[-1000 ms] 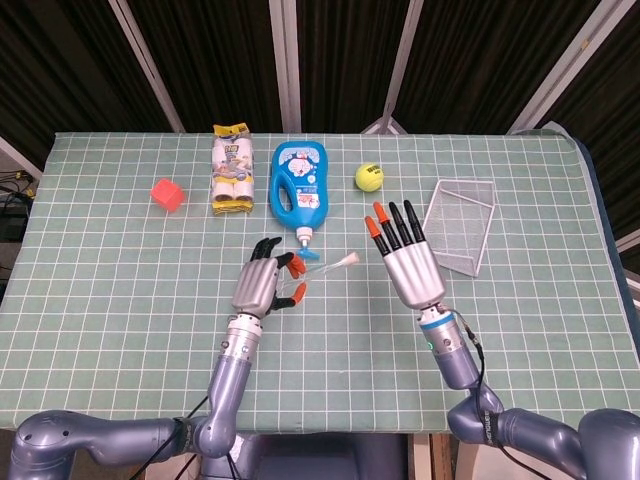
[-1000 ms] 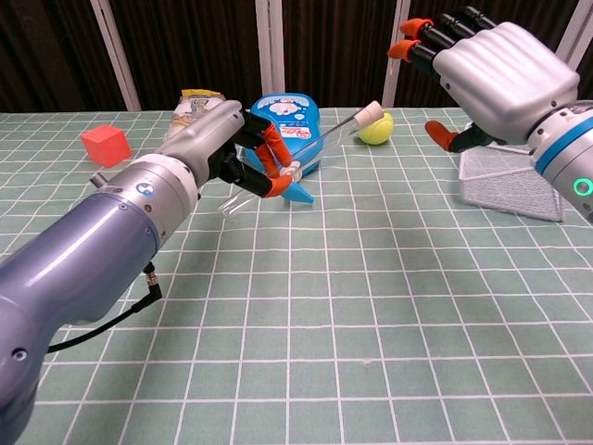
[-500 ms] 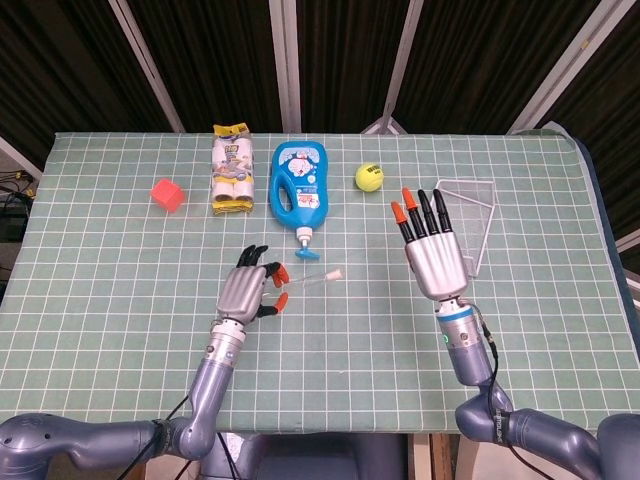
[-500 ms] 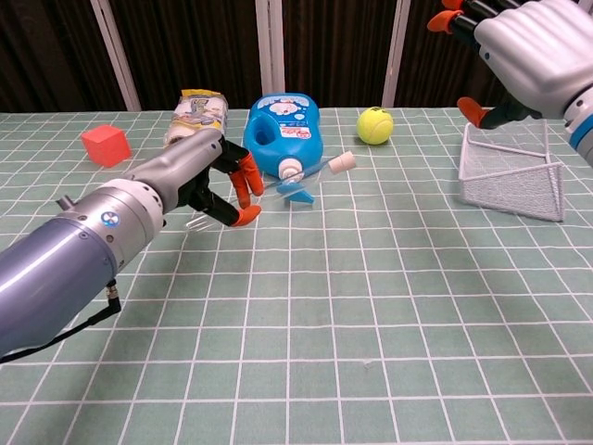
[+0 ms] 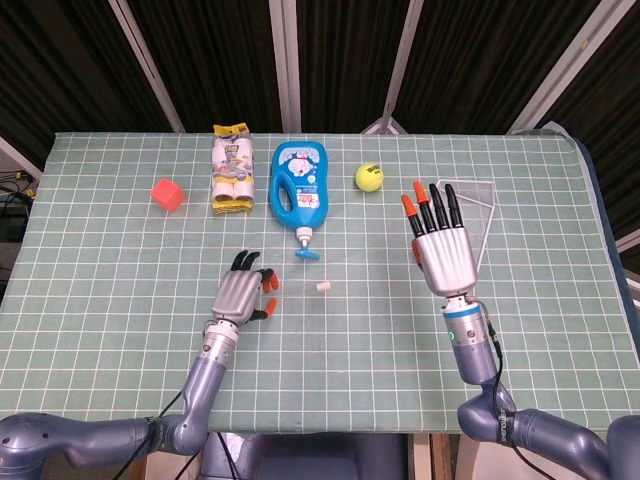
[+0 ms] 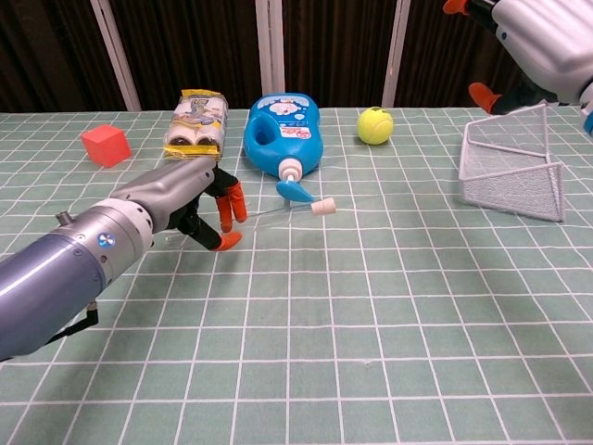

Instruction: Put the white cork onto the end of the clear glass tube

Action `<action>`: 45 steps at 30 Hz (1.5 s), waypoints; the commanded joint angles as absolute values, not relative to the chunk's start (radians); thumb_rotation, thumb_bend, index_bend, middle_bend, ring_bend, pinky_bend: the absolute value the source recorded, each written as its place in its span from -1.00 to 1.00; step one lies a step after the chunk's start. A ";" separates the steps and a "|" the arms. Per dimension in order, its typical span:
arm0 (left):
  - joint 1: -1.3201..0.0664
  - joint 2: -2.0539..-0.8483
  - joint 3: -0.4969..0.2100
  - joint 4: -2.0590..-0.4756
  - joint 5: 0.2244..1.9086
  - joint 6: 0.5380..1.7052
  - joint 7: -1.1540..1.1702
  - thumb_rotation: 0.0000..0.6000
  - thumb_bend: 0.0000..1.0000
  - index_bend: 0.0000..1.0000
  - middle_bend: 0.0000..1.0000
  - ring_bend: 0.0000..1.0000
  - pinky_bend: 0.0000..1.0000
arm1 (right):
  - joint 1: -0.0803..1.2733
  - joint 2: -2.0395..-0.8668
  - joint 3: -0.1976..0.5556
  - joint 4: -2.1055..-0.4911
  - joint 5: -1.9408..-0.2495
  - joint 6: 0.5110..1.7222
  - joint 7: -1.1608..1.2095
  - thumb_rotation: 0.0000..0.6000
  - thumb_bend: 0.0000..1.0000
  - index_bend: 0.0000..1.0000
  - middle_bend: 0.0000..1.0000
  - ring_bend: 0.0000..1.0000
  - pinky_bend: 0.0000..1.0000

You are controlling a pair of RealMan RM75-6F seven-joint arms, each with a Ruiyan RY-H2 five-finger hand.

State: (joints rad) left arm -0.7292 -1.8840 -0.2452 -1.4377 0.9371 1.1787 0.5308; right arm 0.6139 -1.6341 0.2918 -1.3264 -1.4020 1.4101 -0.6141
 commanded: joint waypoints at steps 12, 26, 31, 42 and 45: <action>-0.766 -1.855 -0.229 -1.453 0.852 1.117 0.672 1.00 0.29 0.10 0.13 -0.80 -1.00 | 0.611 -1.627 0.295 -1.350 -1.389 1.412 -0.615 1.00 -0.08 -0.74 -0.99 -1.00 -0.94; -0.799 -1.831 -0.222 -1.485 0.768 1.114 0.802 1.00 0.25 0.07 0.06 -0.80 -1.00 | 0.607 -1.624 0.290 -1.365 -1.383 1.412 -0.606 1.00 -0.08 -0.74 -1.00 -1.00 -0.94; -0.804 -1.821 -0.219 -1.502 0.744 1.122 0.828 1.00 0.10 0.01 -0.01 -0.80 -1.00 | 0.606 -1.622 0.292 -1.370 -1.381 1.414 -0.603 1.00 -0.08 -0.74 -1.00 -1.00 -0.94; -0.812 -1.794 -0.217 -1.558 0.678 1.171 0.899 1.00 -0.39 -0.32 -0.46 -0.92 -1.00 | 0.585 -1.605 0.281 -1.401 -1.376 1.428 -0.603 1.00 -0.08 -0.74 -1.00 -1.00 -0.94; -0.814 -1.782 -0.219 -1.580 0.660 1.182 0.915 1.00 -0.42 -0.43 -0.54 -0.94 -1.00 | 0.575 -1.597 0.277 -1.417 -1.375 1.434 -0.606 1.00 -0.08 -0.74 -1.00 -1.00 -0.94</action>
